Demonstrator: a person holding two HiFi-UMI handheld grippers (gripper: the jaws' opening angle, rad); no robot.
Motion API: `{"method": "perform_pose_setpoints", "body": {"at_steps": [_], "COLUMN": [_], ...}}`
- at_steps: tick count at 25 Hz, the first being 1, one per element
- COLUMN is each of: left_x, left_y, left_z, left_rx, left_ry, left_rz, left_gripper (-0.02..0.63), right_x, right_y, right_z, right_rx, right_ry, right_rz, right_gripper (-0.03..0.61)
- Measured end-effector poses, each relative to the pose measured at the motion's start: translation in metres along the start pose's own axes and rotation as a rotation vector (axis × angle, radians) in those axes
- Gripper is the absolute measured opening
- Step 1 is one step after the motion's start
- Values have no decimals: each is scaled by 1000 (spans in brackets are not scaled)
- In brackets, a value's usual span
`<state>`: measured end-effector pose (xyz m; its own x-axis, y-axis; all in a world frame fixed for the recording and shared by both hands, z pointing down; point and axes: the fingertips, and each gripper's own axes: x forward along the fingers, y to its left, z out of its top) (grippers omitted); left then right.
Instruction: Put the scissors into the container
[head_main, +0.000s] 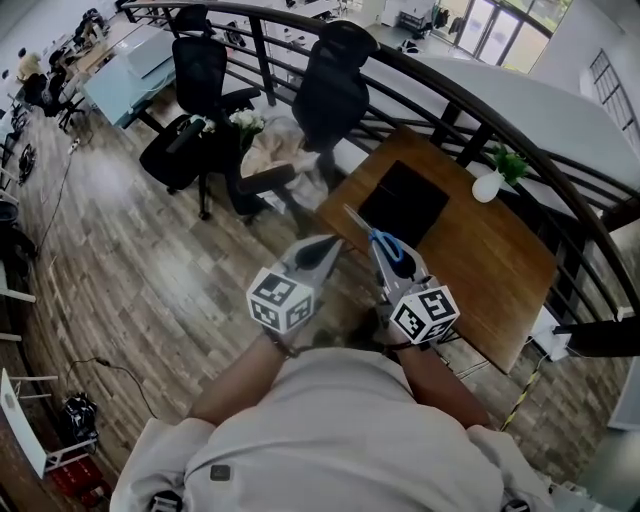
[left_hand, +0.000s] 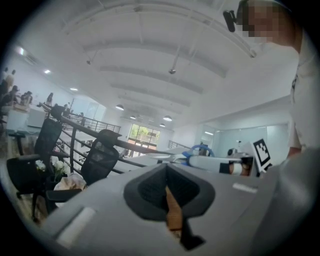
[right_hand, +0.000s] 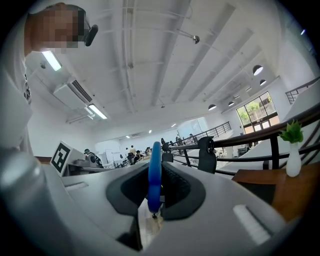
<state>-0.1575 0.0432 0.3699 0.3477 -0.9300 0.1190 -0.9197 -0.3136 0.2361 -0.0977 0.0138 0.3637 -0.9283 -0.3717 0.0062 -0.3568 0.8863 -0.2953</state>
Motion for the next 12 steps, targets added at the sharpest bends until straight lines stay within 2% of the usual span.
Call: {"method": "perform_pose_setpoints", "body": {"at_steps": [7,12], "left_x": [20,48], "left_y": [13,20], "left_z": [-5,-7], "left_rx": [-14,-30], "left_ry": [13,21], "left_rz": [29,40], "left_gripper": [3,2], "right_x": [13,18], "right_y": [-17,-46], "right_z": [-2,0], "right_rx": [-1,10], "right_ry": [21,30], "right_rz": [34,37], "right_gripper": [57,57]}}
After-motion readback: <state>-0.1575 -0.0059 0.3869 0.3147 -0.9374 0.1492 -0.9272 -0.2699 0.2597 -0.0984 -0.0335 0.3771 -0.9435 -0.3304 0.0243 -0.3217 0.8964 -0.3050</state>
